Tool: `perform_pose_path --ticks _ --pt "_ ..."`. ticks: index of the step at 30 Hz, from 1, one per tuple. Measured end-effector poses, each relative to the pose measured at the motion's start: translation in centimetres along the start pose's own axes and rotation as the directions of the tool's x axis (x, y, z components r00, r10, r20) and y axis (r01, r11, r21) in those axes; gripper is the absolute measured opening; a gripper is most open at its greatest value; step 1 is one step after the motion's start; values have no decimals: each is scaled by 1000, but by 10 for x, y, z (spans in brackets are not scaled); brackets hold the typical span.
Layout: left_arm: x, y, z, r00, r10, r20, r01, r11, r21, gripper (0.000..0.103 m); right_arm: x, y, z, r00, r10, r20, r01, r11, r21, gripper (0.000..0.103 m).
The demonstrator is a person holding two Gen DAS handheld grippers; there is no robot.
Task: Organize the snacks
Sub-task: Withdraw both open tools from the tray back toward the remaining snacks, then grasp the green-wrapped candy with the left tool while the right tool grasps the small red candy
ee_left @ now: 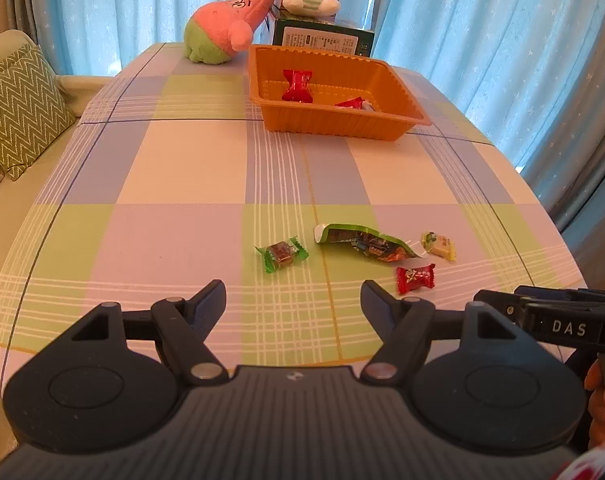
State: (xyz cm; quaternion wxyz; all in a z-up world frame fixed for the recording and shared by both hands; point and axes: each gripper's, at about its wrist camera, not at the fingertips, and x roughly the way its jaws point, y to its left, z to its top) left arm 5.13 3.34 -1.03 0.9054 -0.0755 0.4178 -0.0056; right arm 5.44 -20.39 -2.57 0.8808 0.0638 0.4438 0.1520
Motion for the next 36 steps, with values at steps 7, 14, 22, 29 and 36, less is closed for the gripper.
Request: perform_pose_path --ticks 7,14,22,29,36 --pt "24 6 6 1000 1 -28 -1 999 34 71 25 2 -3 1000 1 -22 -3 998 -67 63" --pt "49 13 16 999 -3 -53 6 998 60 71 57 3 0 999 19 -50 -25 992 -125 63" --pt "66 18 25 998 -19 -62 23 997 68 71 85 10 5 999 -8 -31 -1 963 -269 53" --pt "76 16 27 997 -36 -75 43 995 89 71 93 16 7 999 29 -17 -33 944 -327 41" --pt "86 13 30 995 -49 -88 64 983 170 71 91 22 6 997 62 -40 -72 939 -337 20"
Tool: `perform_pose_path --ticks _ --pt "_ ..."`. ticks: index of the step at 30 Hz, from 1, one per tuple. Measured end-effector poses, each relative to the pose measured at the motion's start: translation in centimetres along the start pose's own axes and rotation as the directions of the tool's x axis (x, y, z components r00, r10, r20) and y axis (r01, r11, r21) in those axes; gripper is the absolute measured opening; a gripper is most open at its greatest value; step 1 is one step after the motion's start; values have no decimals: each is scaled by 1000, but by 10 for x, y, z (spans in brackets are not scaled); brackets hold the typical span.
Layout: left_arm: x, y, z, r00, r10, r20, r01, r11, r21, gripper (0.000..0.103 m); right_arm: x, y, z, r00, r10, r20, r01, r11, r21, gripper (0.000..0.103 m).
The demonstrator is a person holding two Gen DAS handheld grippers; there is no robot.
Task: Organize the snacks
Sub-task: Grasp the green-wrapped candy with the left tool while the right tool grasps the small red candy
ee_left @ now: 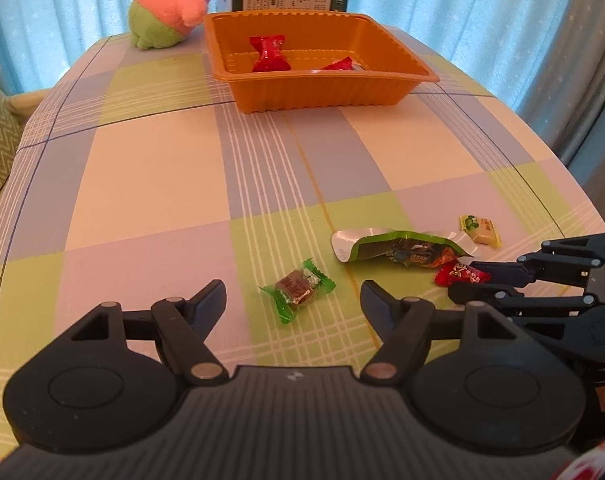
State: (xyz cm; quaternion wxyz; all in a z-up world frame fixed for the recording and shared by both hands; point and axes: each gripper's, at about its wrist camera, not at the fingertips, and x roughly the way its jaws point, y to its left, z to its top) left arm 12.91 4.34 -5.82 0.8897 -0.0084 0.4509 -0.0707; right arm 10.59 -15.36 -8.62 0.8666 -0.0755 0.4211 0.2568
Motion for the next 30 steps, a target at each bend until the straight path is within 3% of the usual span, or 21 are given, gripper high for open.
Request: perform_pose_path --ticks 11,16,22,30 --pt "23 0 10 997 -52 -52 61 977 202 49 -15 -8 -4 999 -31 9 30 996 86 20" --pt "29 -8 10 994 -64 -88 87 953 292 29 -15 -11 -5 999 -39 6 38 994 103 20" --pt "25 -11 5 995 -53 -90 74 964 257 23 -17 -11 -5 999 -40 10 38 993 112 20" --pt "3 -10 -4 997 -46 -64 53 993 110 23 -29 -11 -6 999 -46 22 43 991 126 20"
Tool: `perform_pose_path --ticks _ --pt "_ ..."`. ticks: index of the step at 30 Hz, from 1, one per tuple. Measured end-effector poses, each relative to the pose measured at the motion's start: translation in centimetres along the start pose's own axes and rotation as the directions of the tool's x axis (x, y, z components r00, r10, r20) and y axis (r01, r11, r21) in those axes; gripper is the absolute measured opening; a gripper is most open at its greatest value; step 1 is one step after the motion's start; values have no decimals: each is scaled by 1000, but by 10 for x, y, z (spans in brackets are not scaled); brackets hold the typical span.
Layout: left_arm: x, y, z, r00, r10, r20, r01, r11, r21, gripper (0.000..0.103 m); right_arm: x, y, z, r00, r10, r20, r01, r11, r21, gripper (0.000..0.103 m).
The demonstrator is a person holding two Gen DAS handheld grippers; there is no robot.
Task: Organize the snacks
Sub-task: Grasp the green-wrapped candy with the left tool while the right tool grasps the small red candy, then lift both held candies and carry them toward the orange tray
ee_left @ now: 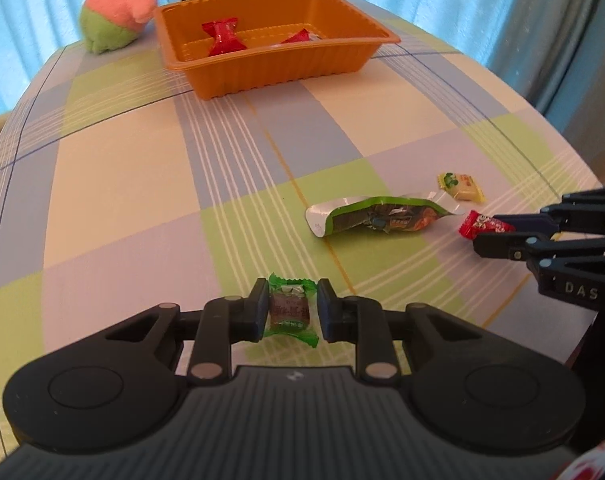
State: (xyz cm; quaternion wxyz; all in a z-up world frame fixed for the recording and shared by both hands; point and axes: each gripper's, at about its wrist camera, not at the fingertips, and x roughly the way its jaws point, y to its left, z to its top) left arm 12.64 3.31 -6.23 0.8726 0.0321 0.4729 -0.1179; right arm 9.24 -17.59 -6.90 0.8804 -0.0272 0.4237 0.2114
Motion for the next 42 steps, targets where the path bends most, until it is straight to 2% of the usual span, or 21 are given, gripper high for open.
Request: perform_pose_path --ticks 9,23,42 --pt "-28 -13 -6 999 -9 41 12 998 -68 22 -19 4 -2 1000 -5 27 5 1000 2 20" --pt "-59 -23 -7 996 -11 92 19 996 -87 22 -46 10 -1 997 -21 70 22 1000 -3 20" --pt "-77 -31 -5 993 -7 121 19 995 -93 22 -65 7 1 994 -41 103 41 999 4 20"
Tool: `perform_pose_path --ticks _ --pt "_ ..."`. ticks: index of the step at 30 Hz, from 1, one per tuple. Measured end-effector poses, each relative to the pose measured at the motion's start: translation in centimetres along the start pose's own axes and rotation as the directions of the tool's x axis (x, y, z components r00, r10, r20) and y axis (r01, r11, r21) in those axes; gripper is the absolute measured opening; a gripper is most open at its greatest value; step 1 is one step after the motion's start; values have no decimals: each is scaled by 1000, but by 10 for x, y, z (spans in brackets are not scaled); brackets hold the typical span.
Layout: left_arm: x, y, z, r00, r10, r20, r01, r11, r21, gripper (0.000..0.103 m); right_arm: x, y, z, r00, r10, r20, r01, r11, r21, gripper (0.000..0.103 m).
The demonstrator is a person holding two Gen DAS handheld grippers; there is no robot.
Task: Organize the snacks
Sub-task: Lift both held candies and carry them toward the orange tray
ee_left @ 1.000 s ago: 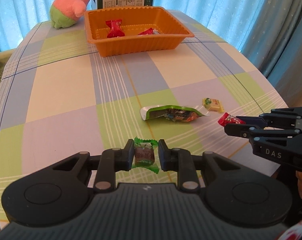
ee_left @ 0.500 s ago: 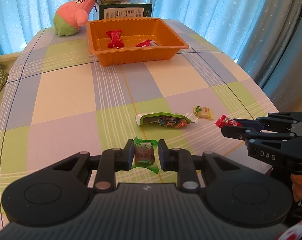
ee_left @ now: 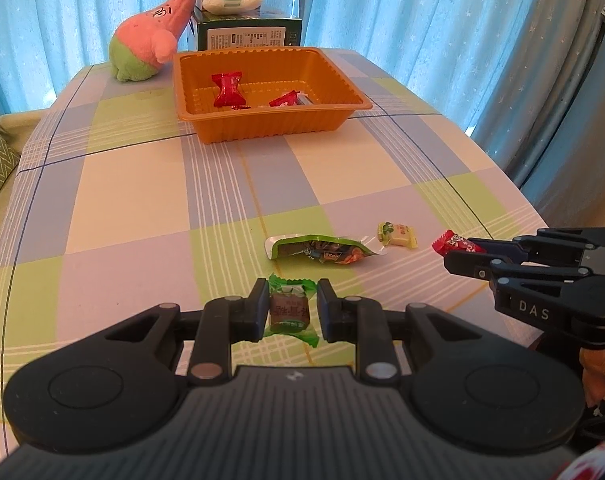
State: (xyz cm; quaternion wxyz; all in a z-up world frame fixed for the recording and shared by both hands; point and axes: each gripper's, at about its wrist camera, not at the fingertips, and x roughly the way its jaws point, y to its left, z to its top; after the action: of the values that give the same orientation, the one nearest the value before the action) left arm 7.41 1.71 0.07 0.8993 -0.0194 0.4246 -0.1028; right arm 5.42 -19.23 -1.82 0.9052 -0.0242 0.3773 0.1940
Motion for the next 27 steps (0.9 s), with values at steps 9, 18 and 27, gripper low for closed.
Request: perform_pose_path --ticks 9,18,27 --pt "-3 -1 3 1000 2 7 -2 1000 0 22 -3 -2 2 1000 -4 11 4 1000 5 20" --pt "-2 -1 9 1000 3 9 -3 1000 -1 22 -3 -6 8 1000 -9 18 9 1000 7 20" --pt "2 -1 24 1000 1 16 -1 1000 -6 22 3 -12 25 999 -8 35 8 1000 7 20"
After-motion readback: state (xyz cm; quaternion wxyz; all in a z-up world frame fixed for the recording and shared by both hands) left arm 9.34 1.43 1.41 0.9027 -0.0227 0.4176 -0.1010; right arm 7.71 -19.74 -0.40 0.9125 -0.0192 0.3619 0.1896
